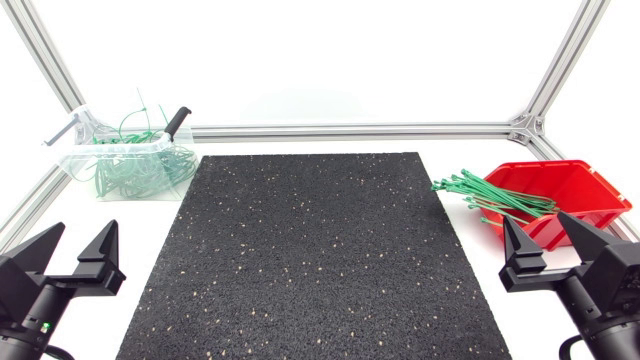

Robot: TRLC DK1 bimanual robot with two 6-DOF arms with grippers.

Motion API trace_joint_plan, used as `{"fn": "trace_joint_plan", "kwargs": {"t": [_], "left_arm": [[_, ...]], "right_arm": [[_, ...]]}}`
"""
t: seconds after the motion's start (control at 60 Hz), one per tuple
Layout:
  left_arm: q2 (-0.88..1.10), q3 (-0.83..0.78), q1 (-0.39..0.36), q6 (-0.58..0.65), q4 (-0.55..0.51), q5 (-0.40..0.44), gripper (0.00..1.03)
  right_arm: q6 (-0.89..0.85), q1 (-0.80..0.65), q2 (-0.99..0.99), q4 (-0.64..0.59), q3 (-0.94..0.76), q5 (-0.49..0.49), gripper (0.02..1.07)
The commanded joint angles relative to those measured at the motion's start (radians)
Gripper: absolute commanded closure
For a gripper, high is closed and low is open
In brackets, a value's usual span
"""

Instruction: Take a green cable tie from the red box, thread the tail through the head to close it, then place it in the transparent bin on the left.

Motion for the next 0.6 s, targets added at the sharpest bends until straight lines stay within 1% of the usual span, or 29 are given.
{"fn": "trace_joint_plan", "kwargs": {"t": [0.0,0.283,0.583], "left_arm": [[-0.004,-0.039,-0.002,-0.01,-0.022,0.008,0.05],[-0.004,-0.039,-0.002,-0.01,-0.022,0.008,0.05],[-0.004,-0.039,-0.003,-0.01,-0.022,0.008,0.05]], "right_arm": [[0.023,0.008,-0.009,-0.009,-0.017,0.003,0.05],[0.023,0.005,-0.009,-0.009,-0.017,0.003,0.05],[0.024,-0.028,-0.011,0.033,0.013,0.003,0.05]]}}
